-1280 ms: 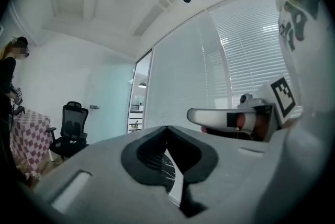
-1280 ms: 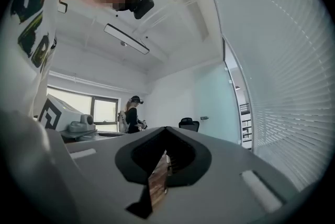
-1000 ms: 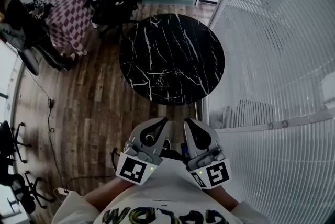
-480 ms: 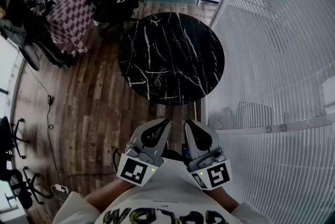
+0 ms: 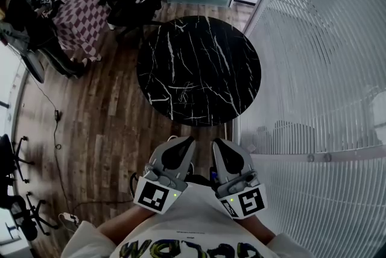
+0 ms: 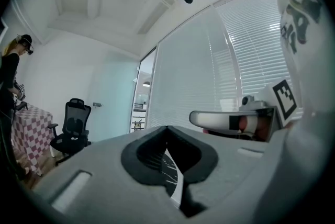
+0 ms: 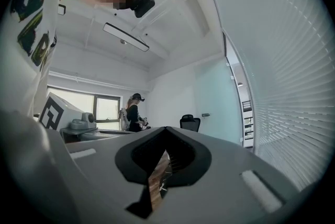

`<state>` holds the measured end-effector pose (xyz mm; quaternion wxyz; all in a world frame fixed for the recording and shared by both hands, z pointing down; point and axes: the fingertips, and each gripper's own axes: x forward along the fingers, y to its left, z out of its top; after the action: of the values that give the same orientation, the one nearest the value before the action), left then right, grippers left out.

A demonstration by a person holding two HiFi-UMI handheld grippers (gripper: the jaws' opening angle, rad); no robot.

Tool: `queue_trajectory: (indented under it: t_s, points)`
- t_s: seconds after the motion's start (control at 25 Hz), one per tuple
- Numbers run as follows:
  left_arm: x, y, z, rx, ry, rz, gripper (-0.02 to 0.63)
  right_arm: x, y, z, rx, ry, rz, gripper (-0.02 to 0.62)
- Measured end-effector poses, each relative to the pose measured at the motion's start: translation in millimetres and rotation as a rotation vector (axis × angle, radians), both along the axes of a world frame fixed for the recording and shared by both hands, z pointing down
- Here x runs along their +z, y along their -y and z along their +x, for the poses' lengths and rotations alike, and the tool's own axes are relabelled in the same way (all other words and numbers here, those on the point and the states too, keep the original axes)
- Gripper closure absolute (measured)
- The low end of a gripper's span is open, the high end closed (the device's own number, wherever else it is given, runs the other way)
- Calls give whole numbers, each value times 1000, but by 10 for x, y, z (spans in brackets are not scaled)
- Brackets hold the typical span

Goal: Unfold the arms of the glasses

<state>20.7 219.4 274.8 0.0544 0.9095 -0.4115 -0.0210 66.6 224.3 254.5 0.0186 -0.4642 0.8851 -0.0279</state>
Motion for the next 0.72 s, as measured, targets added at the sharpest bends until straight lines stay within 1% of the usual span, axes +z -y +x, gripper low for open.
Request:
queue_trajectory:
  t_s: [0.36,0.72]
  points:
    - [45,438,-75,10,-2,-13,606,35,437,-86,9,-5,-7,595]
    - [52,1044,-257,20,-11,-10,606,56,1037,-287,14,-10,-7,595]
